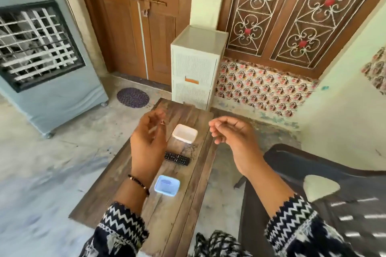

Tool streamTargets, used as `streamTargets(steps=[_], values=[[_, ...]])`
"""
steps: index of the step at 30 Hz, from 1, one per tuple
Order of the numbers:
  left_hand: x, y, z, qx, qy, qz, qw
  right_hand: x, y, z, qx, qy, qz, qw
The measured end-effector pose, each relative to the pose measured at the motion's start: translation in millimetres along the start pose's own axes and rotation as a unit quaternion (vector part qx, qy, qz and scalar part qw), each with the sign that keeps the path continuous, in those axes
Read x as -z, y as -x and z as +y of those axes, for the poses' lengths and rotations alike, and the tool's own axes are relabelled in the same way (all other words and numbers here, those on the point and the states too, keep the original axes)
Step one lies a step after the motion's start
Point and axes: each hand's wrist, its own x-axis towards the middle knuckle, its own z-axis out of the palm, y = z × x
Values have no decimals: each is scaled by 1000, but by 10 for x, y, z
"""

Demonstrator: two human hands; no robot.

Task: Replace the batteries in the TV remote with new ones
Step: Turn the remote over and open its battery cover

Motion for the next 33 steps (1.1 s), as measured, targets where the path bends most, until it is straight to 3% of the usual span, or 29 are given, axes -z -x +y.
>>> streamTargets(steps=[7, 13, 24, 28, 33], values=[[-9, -211, -258, 50, -10, 97, 994, -326, -913, 164, -42, -4, -127, 991], [-321, -415, -688, 126, -51, 204, 970, -460, -1871, 620, -71, 11, -270, 960], [-1370, -676, -1218, 302, -111, 394, 861, 53, -2914, 1501, -270, 78, -414, 866], [-1562, -500, -1261, 351, -105, 424, 828, 37, -2998, 1684, -286, 104, -461, 834], [-1729, -345, -1643, 386, -103, 402, 824, -61, -2885, 2142, -286, 162, -520, 788]])
